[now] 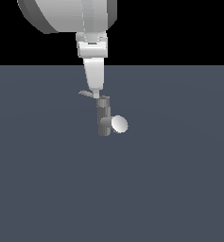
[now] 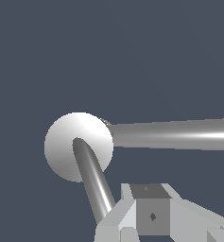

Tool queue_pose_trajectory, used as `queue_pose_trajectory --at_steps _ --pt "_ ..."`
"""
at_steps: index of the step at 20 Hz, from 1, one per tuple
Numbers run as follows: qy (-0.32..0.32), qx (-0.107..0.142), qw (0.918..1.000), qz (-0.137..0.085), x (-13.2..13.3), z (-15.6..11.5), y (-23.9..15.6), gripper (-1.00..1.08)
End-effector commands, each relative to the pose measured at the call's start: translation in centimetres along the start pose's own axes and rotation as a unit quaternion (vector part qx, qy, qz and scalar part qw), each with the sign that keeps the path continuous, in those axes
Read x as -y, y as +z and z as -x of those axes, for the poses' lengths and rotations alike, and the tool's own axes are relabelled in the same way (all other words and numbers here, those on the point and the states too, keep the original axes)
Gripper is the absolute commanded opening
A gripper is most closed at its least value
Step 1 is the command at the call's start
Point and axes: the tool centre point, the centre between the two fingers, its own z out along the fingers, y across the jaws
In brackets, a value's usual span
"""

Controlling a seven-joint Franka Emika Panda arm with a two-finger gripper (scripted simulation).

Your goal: Turn on the faucet by rotating a designated handle.

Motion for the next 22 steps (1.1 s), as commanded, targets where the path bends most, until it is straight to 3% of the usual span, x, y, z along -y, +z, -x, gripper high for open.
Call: queue_pose_trajectory --at_steps 1,2,22 --pt "-0.038 0.009 0.9992 0.009 0.0 5.2 1.2 -1.0" --pt "0.001 -0.001 1.0 -0.001 0.2 0.1 -0.1 -1.0" --pt "-0.029 0.007 0.9995 0.007 5.6 4.7 1.0 -1.0"
